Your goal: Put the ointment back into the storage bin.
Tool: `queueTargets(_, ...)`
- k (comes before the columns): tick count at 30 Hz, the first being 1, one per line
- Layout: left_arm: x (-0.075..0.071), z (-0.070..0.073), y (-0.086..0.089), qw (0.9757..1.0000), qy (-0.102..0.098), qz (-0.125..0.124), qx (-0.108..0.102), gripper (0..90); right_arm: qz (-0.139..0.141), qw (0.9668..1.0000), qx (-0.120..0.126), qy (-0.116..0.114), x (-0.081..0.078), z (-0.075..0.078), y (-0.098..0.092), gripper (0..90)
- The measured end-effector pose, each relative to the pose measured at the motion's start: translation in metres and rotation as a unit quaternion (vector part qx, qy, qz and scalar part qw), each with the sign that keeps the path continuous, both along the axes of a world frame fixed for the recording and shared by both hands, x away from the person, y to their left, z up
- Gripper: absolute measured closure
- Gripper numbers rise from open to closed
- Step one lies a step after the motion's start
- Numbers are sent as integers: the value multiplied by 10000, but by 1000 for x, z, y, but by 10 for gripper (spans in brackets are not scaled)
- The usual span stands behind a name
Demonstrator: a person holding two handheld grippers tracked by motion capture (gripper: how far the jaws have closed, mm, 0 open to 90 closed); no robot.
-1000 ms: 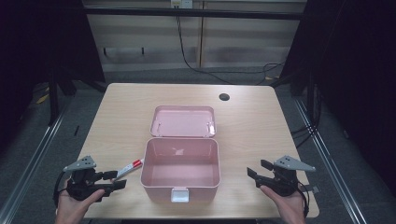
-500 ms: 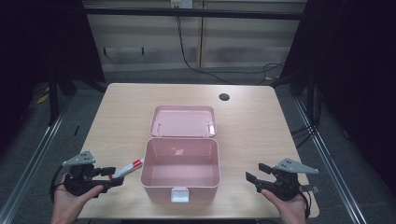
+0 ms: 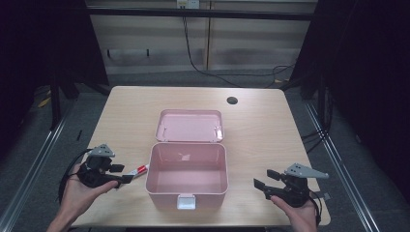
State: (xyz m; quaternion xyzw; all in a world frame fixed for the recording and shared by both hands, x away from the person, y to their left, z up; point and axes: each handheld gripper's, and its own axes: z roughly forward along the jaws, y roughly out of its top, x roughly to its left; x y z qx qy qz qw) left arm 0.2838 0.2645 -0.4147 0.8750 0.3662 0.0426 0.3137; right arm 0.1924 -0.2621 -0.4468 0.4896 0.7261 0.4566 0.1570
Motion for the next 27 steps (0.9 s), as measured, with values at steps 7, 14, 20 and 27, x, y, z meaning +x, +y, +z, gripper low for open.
queueTargets(7, 13, -7, 0, 9990, 173, -82, 406, 436, 31, 10000, -70, 3, 1, 0, 2, 320)
queueTargets(14, 33, -15, 0, 9956, 569, -262, 701, 530, 102, 9999, -108, 64, 2, -1, 3, 331)
queueTargets(20, 40, -19, -5, 9940, 705, -385, 748, 547, 114, 9998, -120, 68, 2, -2, 3, 331)
queueTargets(27, 50, -27, -11, 9904, 824, -596, 935, 572, 122, 9998, -99, 125, 2, -2, 4, 331)
